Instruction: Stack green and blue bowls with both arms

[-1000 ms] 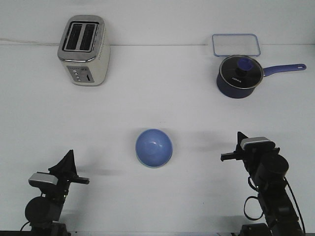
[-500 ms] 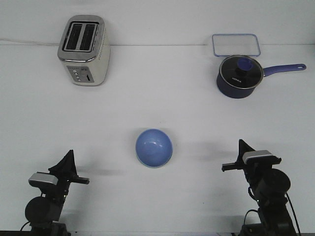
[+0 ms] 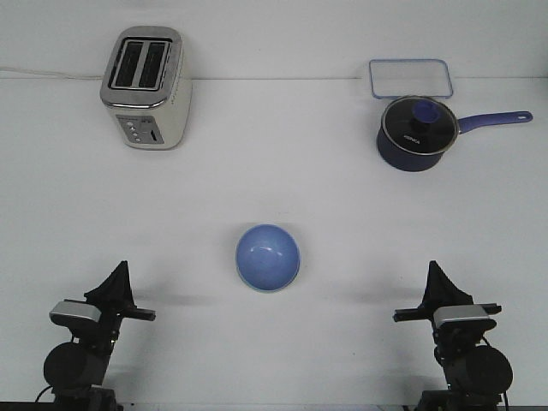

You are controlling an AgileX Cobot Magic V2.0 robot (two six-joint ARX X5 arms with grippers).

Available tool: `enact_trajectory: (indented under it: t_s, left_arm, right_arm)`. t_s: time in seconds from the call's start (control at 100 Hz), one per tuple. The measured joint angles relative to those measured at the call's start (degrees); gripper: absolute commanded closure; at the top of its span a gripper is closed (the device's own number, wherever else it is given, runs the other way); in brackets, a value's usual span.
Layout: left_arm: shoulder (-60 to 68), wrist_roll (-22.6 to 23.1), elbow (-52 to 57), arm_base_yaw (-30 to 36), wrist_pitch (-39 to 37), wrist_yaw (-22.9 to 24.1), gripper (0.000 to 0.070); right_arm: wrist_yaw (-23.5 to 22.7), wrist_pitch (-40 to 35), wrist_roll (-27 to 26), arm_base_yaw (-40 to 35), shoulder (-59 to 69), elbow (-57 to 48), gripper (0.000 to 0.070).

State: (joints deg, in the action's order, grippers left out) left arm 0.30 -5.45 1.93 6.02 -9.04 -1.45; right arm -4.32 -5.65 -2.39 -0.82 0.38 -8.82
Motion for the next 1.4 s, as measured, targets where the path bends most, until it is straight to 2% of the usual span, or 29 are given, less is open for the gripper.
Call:
enact_trajectory:
  t_s: [0.25,0.69,1.4]
  left_arm:
    - [0.0,0.0,0.0,0.0,-0.04,0.0,0.069]
    - [0.0,0.0,0.0,0.0,-0.07,0.0,0.069]
    - [0.0,0.0,0.0,0.0,-0.07,0.0,0.069]
  right_arm:
    - [0.13,0.92,0.02,0.48,-0.24,0.52,0.07]
    - [0.22,9.51,0.0,0.48,-0.26,7.85,0.07]
    - [0.15,9.68,0.0,0.48,-0.26,7.98,0.07]
